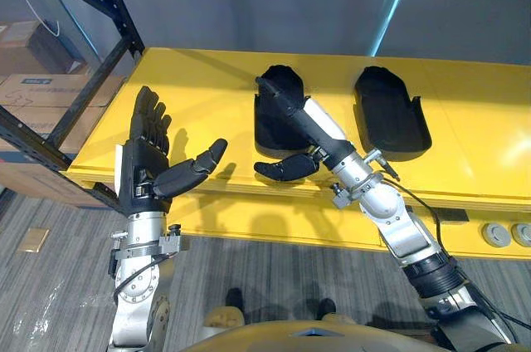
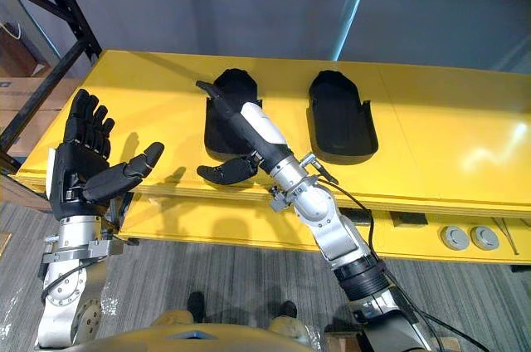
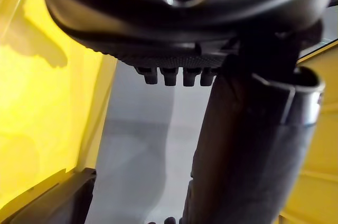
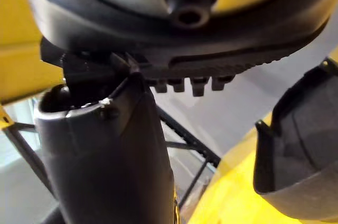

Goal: Walk over and take three plastic housings, then place them on the shelf

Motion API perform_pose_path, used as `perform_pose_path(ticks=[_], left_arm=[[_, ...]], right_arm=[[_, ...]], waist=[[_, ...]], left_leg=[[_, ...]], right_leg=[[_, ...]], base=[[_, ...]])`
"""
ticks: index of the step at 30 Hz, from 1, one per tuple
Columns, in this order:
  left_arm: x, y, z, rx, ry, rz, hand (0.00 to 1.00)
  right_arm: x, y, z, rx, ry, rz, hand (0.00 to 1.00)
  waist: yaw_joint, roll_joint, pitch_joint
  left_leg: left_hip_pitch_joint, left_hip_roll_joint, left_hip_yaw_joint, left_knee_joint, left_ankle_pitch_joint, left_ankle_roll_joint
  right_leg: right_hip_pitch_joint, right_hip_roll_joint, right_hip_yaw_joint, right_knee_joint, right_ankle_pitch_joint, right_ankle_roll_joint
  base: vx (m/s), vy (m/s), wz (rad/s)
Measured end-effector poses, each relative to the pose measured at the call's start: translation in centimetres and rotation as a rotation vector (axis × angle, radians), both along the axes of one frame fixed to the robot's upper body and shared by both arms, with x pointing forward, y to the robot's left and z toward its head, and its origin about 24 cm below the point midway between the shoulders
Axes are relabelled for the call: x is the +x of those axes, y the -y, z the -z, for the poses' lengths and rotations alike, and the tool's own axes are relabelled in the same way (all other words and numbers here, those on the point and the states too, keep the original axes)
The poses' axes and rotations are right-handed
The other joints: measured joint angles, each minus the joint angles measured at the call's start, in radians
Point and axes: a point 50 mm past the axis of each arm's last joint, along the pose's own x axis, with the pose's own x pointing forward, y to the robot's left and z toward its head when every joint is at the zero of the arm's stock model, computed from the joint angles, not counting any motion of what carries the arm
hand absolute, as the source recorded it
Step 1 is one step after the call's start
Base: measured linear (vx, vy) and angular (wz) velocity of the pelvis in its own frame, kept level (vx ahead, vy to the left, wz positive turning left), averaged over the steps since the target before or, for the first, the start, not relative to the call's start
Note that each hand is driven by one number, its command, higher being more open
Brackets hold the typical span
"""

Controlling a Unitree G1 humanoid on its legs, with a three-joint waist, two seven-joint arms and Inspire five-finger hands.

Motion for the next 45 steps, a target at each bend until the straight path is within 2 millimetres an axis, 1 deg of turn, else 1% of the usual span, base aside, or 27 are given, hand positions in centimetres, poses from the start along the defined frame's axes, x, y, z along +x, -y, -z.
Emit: perform_pose_path(ticks=[4, 7, 9, 12, 15, 17, 19, 20, 22, 24, 25, 26, 27, 28, 29, 31, 32, 33, 34, 35, 36, 37, 39, 40, 41, 43, 45], left_arm=[[0.1, 0.0, -0.1, 0.001, 0.005, 0.003, 1.00], [0.1, 0.0, -0.1, 0.002, 0.006, 0.002, 1.00], [0.3, 0.0, -0.4, 0.002, 0.020, 0.002, 1.00], [0.7, 0.1, -1.0, -0.007, 0.057, 0.009, 1.00], [0.5, -0.1, -1.8, -0.048, 0.102, 0.008, 1.00], [0.2, -0.2, -2.3, -0.088, 0.144, 0.013, 1.00], [-0.1, 0.0, -3.2, -0.135, 0.206, 0.025, 1.00], [-0.2, 0.1, -3.4, -0.137, 0.223, 0.031, 1.00], [-0.4, 0.2, -4.0, -0.152, 0.272, 0.050, 1.00], [-0.4, 0.5, -4.0, -0.209, 0.290, 0.077, 1.00], [-0.2, 0.8, -3.9, -0.232, 0.290, 0.095, 1.00], [-0.2, 1.0, -3.8, -0.239, 0.288, 0.104, 1.00], [0.2, 1.4, -3.7, -0.263, 0.287, 0.128, 1.00], [0.4, 1.6, -3.7, -0.269, 0.287, 0.137, 1.00], [1.2, 2.1, -3.7, -0.281, 0.286, 0.148, 1.00], [1.9, 2.3, -3.7, -0.302, 0.286, 0.140, 1.00], [2.1, 2.3, -3.9, -0.317, 0.293, 0.121, 1.00], [2.1, 2.1, -3.9, -0.324, 0.291, 0.104, 1.00], [2.0, 1.8, -3.7, -0.336, 0.281, 0.069, 1.00], [1.8, 1.5, -3.5, -0.343, 0.270, 0.041, 1.00], [1.4, 1.2, -2.9, -0.357, 0.243, -0.012, 1.00], [1.0, 1.2, -2.4, -0.354, 0.218, -0.038, 1.00], [0.7, 1.4, -2.1, -0.342, 0.213, -0.009, 1.00], [0.8, 1.6, -2.6, -0.328, 0.239, 0.027, 1.00], [0.8, 1.7, -2.9, -0.319, 0.255, 0.046, 1.00], [0.6, 1.8, -3.4, -0.297, 0.281, 0.073, 1.00], [0.4, 1.6, -3.1, -0.292, 0.264, 0.065, 1.00]], right_arm=[[-0.5, 0.7, -1.1, 0.130, -0.004, -0.004, 1.00], [-0.7, 1.7, -2.6, 0.276, 0.017, 0.005, 1.00], [-0.9, 2.8, -3.4, 0.431, 0.024, 0.043, 1.00], [-1.8, 5.2, -4.0, 0.617, 0.076, 0.182, 1.00], [-3.1, 8.0, -2.7, 0.733, 0.065, 0.361, 1.00], [-4.1, 9.4, -1.4, 0.778, 0.031, 0.483, 1.00], [-5.9, 11.1, 0.4, 0.812, -0.021, 0.638, 1.00], [-6.4, 11.4, 0.9, 0.818, -0.037, 0.678, 1.00], [-8.1, 12.6, 2.7, 0.811, -0.097, 0.788, 1.00], [-10.0, 13.9, 3.9, 0.787, -0.125, 0.888, 1.00], [-10.9, 14.8, 4.2, 0.769, -0.126, 0.938, 1.00], [-11.3, 15.2, 4.2, 0.760, -0.125, 0.962, 1.00], [-12.2, 16.1, 4.3, 0.743, -0.113, 1.007, 1.00], [-12.7, 16.4, 4.3, 0.736, -0.105, 1.027, 1.00], [-13.6, 17.2, 4.2, 0.722, -0.080, 1.059, 1.00], [-14.2, 17.7, 3.8, 0.756, -0.043, 1.058, 1.00], [-14.1, 17.7, 3.5, 0.827, -0.023, 1.005, 1.00], [-13.8, 17.4, 3.5, 0.875, -0.025, 0.959, 1.00], [-13.2, 16.8, 3.4, 0.944, -0.033, 0.876, 1.00], [-12.7, 16.2, 3.4, 0.975, -0.043, 0.817, 1.00], [-11.6, 14.9, 3.2, 0.982, -0.069, 0.715, 1.00], [-10.5, 13.3, 3.4, 0.970, -0.114, 0.634, 1.00], [-9.8, 11.5, 4.2, 0.953, -0.190, 0.583, 1.00], [-9.4, 10.5, 5.0, 0.966, -0.249, 0.569, 1.00], [-9.4, 10.2, 5.4, 0.975, -0.275, 0.576, 1.00], [-9.3, 9.2, 7.0, 1.025, -0.358, 0.616, 1.00], [-9.8, 8.8, 7.5, 1.069, -0.371, 0.640, 1.00]], waist=[[-0.003, -0.001, -0.019], [-0.010, -0.002, -0.032], [-0.012, -0.005, -0.048], [-0.019, -0.011, -0.054], [-0.036, -0.014, -0.059], [-0.058, -0.010, -0.064], [-0.086, 0.000, -0.073], [-0.094, 0.002, -0.073], [-0.126, 0.005, -0.075], [-0.168, 0.010, -0.076], [-0.195, 0.013, -0.075], [-0.203, 0.015, -0.075], [-0.226, 0.021, -0.073], [-0.236, 0.025, -0.070], [-0.261, 0.037, -0.061], [-0.285, 0.051, -0.046], [-0.279, 0.062, -0.033], [-0.272, 0.064, -0.025], [-0.264, 0.065, -0.016], [-0.257, 0.066, -0.008], [-0.224, 0.080, 0.008], [-0.205, 0.117, 0.011], [-0.200, 0.142, 0.011], [-0.192, 0.140, 0.018], [-0.186, 0.130, 0.026], [-0.162, 0.089, 0.071], [-0.161, 0.074, 0.083]], left_leg=[[0.005, 0.002, 0.009, 0.000, 0.000, 0.001], [0.006, 0.004, 0.017, 0.000, -0.001, 0.001], [0.008, 0.008, 0.023, 0.000, -0.003, -0.001], [0.013, 0.013, 0.028, 0.003, -0.003, -0.001], [0.032, 0.016, 0.064, 0.002, -0.014, -0.005], [0.043, 0.017, 0.090, 0.000, -0.029, -0.012], [0.052, 0.025, 0.141, 0.002, -0.040, -0.017], [0.058, 0.028, 0.160, 0.004, -0.042, -0.016], [0.079, 0.041, 0.226, 0.004, -0.052, -0.023], [0.092, 0.053, 0.293, 0.027, -0.079, -0.032], [0.095, 0.063, 0.331, 0.051, -0.101, -0.038], [0.095, 0.068, 0.348, 0.064, -0.112, -0.041], [0.095, 0.078, 0.382, 0.089, -0.133, -0.047], [0.095, 0.082, 0.396, 0.101, -0.143, -0.049], [0.095, 0.094, 0.423, 0.129, -0.166, -0.055], [0.088, 0.105, 0.445, 0.184, -0.198, -0.054], [0.068, 0.115, 0.379, 0.256, -0.235, -0.021], [0.058, 0.119, 0.328, 0.295, -0.247, -0.005], [0.038, 0.119, 0.242, 0.360, -0.271, 0.033], [0.030, 0.114, 0.180, 0.404, -0.296, 0.054], [0.025, 0.082, 0.050, 0.450, -0.354, 0.063], [0.022, 0.064, -0.017, 0.466, -0.385, 0.070], [0.019, 0.056, -0.048, 0.454, -0.406, 0.062], [0.011, 0.040, -0.051, 0.437, -0.406, 0.061], [0.007, 0.032, -0.055, 0.429, -0.406, 0.060], [0.013, 0.006, -0.072, 0.426, -0.408, 0.055], [0.029, -0.011, -0.071, 0.425, -0.424, 0.051]], right_leg=[[0.001, 0.006, 0.010, -0.004, 0.000, 0.000], [0.000, 0.010, 0.019, -0.010, 0.002, -0.002], [0.001, 0.013, 0.028, -0.012, 0.002, -0.002], [0.001, 0.015, 0.033, -0.013, 0.003, -0.002], [-0.001, 0.021, 0.063, -0.013, 0.003, -0.004], [-0.006, 0.026, 0.089, -0.013, 0.003, -0.004], [-0.032, 0.034, 0.143, -0.014, 0.007, -0.006], [-0.039, 0.039, 0.161, -0.014, 0.010, -0.009], [-0.055, 0.060, 0.223, -0.017, 0.021, -0.013], [-0.075, 0.077, 0.283, -0.018, 0.027, -0.017], [-0.083, 0.090, 0.320, -0.022, 0.034, -0.016], [-0.085, 0.095, 0.336, -0.029, 0.039, -0.016], [-0.092, 0.105, 0.369, -0.035, 0.043, -0.016], [-0.097, 0.111, 0.384, -0.035, 0.044, -0.016], [-0.109, 0.125, 0.417, -0.034, 0.045, -0.016], [-0.120, 0.142, 0.458, -0.032, 0.048, -0.020], [-0.136, 0.163, 0.512, -0.031, 0.057, -0.032], [-0.139, 0.171, 0.542, -0.030, 0.060, -0.036], [-0.141, 0.181, 0.582, -0.027, 0.058, -0.049], [-0.141, 0.188, 0.611, -0.023, 0.056, -0.053], [-0.149, 0.205, 0.670, -0.010, 0.052, -0.059], [-0.150, 0.226, 0.695, -0.008, 0.057, -0.061], [-0.177, 0.237, 0.692, 0.018, 0.057, -0.049], [-0.210, 0.229, 0.688, 0.059, 0.049, -0.033], [-0.229, 0.225, 0.683, 0.083, 0.043, -0.025], [-0.258, 0.214, 0.667, 0.152, 0.038, -0.016], [-0.258, 0.206, 0.667, 0.168, 0.045, -0.005]], base=[[0.00, -0.011, -0.08], [0.00, -0.015, -0.07], [0.00, -0.016, -0.07], [0.00, -0.017, -0.06], [-0.02, 0.003, -0.32], [-0.02, 0.011, -0.45], [0.00, 0.010, -0.62], [0.02, 0.001, -0.80], [0.02, -0.003, -0.88], [0.03, -0.007, -0.99], [0.03, -0.012, -0.95], [0.03, -0.022, -0.89], [0.02, -0.021, -0.68], [0.02, -0.036, -0.86], [0.01, -0.032, -0.68], [0.01, -0.021, -0.84], [0.00, -0.032, -1.03], [0.00, -0.036, -1.18], [0.00, -0.029, -0.98], [-0.02, 0.049, -1.46], [-0.06, 0.154, -1.63], [-0.08, 0.197, -1.46], [-0.06, 0.176, -0.38], [-0.10, 0.143, 0.13], [-0.11, 0.097, 0.21], [-0.14, 0.045, 0.06], [-0.20, 0.074, -0.29]])
